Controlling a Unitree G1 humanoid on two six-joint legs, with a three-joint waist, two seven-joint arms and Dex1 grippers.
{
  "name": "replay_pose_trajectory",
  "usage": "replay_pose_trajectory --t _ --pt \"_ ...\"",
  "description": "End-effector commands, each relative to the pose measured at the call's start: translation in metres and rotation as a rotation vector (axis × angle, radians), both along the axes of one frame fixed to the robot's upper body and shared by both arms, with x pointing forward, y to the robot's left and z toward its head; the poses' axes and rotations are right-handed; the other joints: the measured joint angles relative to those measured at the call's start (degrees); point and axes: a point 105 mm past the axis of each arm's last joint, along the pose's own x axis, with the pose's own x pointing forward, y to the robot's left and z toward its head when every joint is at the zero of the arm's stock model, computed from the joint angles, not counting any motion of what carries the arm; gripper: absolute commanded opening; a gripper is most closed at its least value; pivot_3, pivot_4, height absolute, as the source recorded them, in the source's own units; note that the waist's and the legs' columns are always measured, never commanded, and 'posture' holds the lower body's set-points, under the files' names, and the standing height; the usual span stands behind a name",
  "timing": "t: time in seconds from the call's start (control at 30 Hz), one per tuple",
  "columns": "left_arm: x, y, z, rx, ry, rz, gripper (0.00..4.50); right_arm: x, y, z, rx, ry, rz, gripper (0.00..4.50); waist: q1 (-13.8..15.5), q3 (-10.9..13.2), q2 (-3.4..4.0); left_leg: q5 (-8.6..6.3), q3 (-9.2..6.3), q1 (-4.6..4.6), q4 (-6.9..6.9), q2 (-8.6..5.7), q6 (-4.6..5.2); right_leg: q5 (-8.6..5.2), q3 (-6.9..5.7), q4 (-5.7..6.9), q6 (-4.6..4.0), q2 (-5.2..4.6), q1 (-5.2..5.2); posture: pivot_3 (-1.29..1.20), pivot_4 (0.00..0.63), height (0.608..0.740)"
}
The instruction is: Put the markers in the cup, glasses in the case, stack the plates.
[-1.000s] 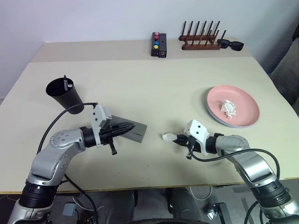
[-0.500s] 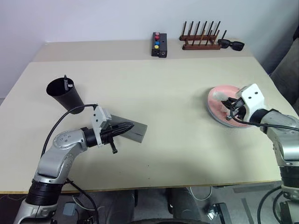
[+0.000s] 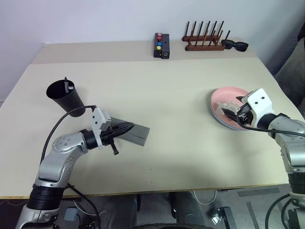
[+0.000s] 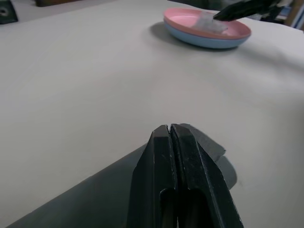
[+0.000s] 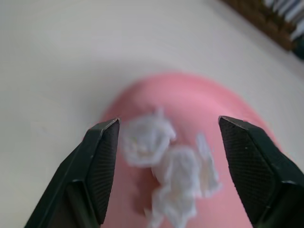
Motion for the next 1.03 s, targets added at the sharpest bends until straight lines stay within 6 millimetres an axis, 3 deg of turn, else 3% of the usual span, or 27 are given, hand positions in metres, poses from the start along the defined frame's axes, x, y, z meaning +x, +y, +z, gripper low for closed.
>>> replay_pose_trajectory --t 0.03,0.2,0.53,1.03 --pt "-0.006 0.024 0.024 -0.047 -0.076 0.090 0.00 -0.013 0.028 0.031 0.087 -0.075 0.180 3.41 -0.16 0.00 0.00 0.00 0.00 0.01 -0.01 0.01 0.01 0.00 0.00 0.00 0.00 0.00 0.00 0.00 0.150 0.734" --pt "-0.027 0.062 0.021 -0.041 -0.043 0.245 0.00 -0.031 0.051 0.016 0.185 0.036 0.349 3.41 0.13 0.00 0.00 -0.01 -0.02 0.02 -0.03 0.04 0.02 -0.01 -0.01 0.00 0.00 0.01 -0.01 0.00 0.150 0.734" --pt "-0.055 0.121 0.013 0.023 -0.012 0.517 0.00 -0.023 0.024 -0.010 0.231 0.112 0.318 3.41 0.23 0.00 -0.02 -0.02 0.02 0.00 0.02 0.01 0.01 -0.03 -0.04 -0.07 -0.03 -0.08 0.04 0.00 0.150 0.734" --pt "-0.062 0.131 -0.004 0.043 0.018 0.594 0.00 -0.015 0.029 -0.020 0.233 0.128 0.345 3.41 0.19 0.00 -0.01 -0.02 0.06 0.00 0.00 0.02 0.00 -0.04 -0.04 -0.06 -0.05 -0.09 0.00 0.00 0.150 0.734"
